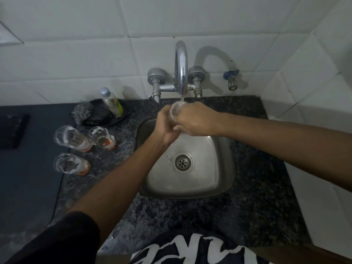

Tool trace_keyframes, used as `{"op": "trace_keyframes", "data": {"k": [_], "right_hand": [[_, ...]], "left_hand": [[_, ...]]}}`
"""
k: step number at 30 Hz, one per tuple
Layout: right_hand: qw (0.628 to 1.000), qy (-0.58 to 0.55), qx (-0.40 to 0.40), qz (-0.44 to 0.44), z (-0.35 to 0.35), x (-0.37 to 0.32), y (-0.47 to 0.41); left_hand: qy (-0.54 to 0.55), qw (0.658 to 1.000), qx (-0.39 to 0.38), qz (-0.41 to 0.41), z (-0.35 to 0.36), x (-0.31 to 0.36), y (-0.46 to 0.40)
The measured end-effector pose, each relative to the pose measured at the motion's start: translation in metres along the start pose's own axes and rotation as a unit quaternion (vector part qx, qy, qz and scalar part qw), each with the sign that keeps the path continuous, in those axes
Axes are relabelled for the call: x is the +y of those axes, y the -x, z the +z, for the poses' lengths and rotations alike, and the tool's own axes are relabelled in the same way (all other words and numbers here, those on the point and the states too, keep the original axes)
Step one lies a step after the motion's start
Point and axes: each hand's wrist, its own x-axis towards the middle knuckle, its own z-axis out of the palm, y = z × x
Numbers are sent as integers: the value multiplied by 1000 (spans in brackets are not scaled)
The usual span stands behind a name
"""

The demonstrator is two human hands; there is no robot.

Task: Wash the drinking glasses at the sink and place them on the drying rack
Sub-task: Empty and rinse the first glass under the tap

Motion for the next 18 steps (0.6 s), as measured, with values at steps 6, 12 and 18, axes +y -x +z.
{"op": "trace_keyframes", "data": {"k": [6, 12, 18], "right_hand": [[993, -117, -9, 7, -3, 6, 12], [990, -137, 3, 38, -4, 1, 11], [981, -185, 11, 58, 0, -5, 13]], "left_hand": [[-82, 996, -15, -16, 2, 9, 2], [-56, 997, -30, -41, 1, 7, 0], [-65, 996, 31, -44, 4, 4, -6]]}}
